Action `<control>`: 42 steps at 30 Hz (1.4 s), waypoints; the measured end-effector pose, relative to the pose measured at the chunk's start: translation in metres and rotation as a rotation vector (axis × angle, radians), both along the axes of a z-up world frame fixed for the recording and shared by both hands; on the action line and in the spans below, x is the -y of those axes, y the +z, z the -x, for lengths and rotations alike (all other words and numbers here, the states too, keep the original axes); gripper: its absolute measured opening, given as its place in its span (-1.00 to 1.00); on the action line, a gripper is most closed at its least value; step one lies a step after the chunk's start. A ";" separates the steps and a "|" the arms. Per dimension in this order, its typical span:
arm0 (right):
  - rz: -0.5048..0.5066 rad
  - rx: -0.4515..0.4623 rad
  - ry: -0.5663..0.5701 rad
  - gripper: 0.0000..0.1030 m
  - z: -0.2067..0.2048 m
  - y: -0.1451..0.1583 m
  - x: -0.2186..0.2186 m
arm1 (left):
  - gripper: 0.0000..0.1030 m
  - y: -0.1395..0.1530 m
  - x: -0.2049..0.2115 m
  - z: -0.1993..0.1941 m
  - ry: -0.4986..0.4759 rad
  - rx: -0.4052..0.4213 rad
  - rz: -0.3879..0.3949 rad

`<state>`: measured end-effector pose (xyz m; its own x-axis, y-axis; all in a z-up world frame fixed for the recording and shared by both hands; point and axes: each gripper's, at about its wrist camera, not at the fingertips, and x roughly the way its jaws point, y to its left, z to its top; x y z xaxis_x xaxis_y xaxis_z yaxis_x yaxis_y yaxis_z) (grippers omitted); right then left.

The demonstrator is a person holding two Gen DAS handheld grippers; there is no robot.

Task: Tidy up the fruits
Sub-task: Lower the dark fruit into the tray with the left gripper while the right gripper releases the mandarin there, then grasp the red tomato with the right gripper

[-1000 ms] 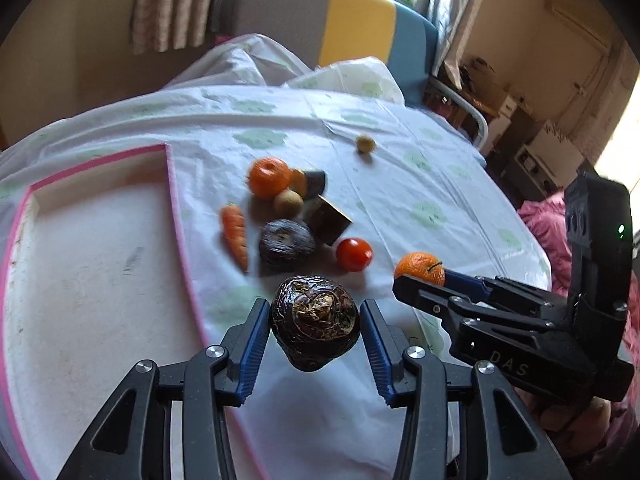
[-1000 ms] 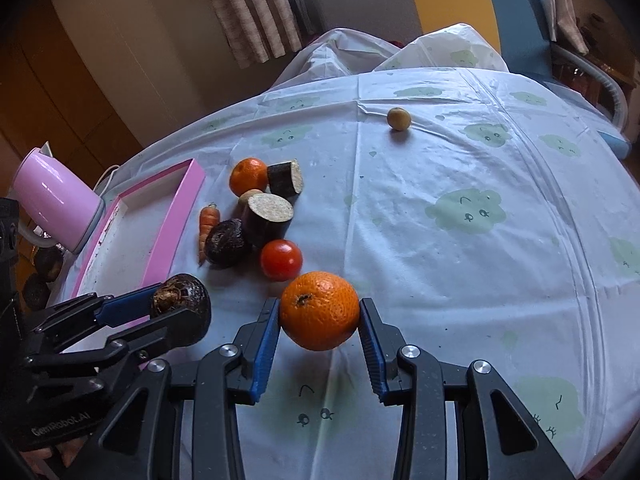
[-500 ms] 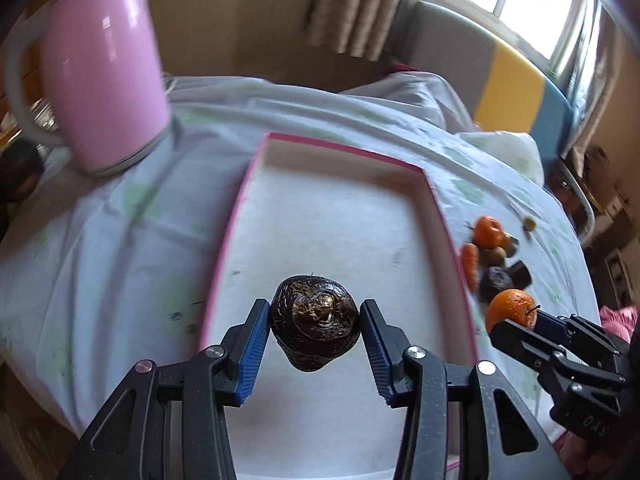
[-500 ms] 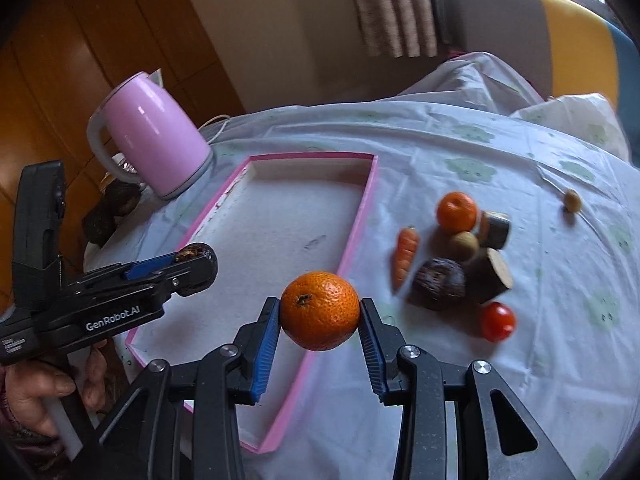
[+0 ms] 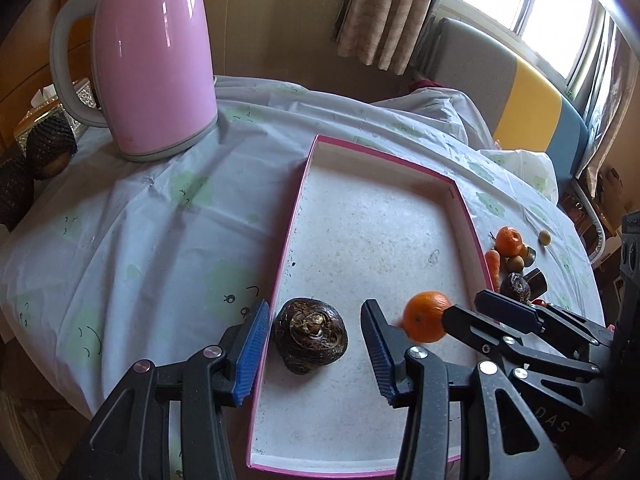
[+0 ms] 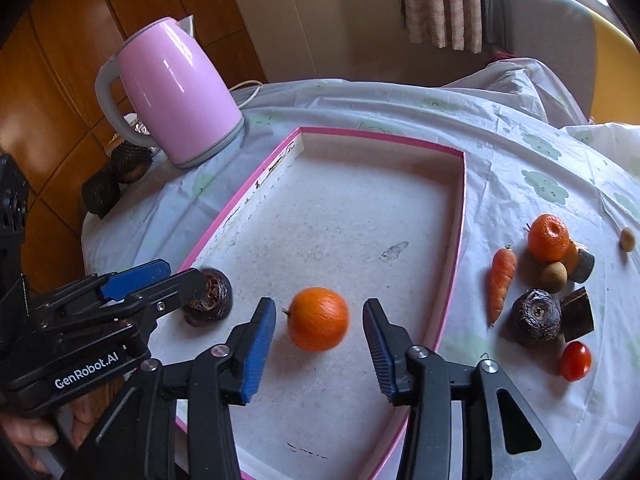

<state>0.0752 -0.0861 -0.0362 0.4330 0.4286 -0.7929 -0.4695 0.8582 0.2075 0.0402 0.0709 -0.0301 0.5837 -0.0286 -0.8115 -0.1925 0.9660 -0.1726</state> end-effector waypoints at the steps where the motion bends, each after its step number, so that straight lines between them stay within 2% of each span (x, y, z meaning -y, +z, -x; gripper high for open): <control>1: 0.000 0.005 -0.007 -0.10 0.001 0.001 0.001 | -0.06 0.002 0.000 0.001 -0.002 0.005 0.002; 9: 0.001 0.064 -0.100 0.03 0.016 0.011 0.031 | -0.06 0.010 0.013 0.006 -0.034 0.033 0.007; 11: 0.010 0.102 -0.131 0.15 0.022 0.014 0.041 | -0.06 0.011 0.018 0.007 -0.044 0.038 0.011; 13: 0.001 0.153 -0.158 0.36 0.029 0.019 0.054 | -0.06 0.012 0.021 0.007 -0.052 0.038 0.013; 16: 0.029 0.223 -0.230 0.59 0.039 0.025 0.074 | -0.06 0.012 0.024 0.006 -0.062 0.033 0.031; 19: 0.034 0.242 -0.304 0.67 0.042 0.027 0.100 | -0.06 0.014 0.032 0.007 -0.092 0.039 0.022; 21: 0.012 0.200 -0.367 0.67 0.039 0.023 0.123 | -0.06 0.015 0.038 0.008 -0.120 0.044 0.024; 23: -0.033 0.142 -0.424 0.65 0.036 0.015 0.145 | -0.06 0.016 0.046 0.008 -0.149 0.049 0.009; 25: -0.041 0.102 -0.462 0.45 0.036 0.008 0.159 | -0.06 0.016 0.053 0.008 -0.172 0.047 0.001; 28: -0.038 0.062 -0.463 0.19 0.036 -0.002 0.170 | -0.06 0.016 0.061 0.006 -0.200 0.040 -0.003; 33: -0.018 0.036 -0.467 -0.04 0.037 -0.015 0.174 | -0.06 0.011 0.073 0.003 -0.232 0.008 -0.004; 39: -0.014 0.034 -0.460 -0.20 0.023 -0.019 0.174 | -0.06 0.010 0.088 0.002 -0.283 0.006 -0.003; 42: -0.005 0.039 -0.455 -0.21 0.011 -0.020 0.173 | -0.06 0.010 0.096 0.000 -0.317 0.003 -0.002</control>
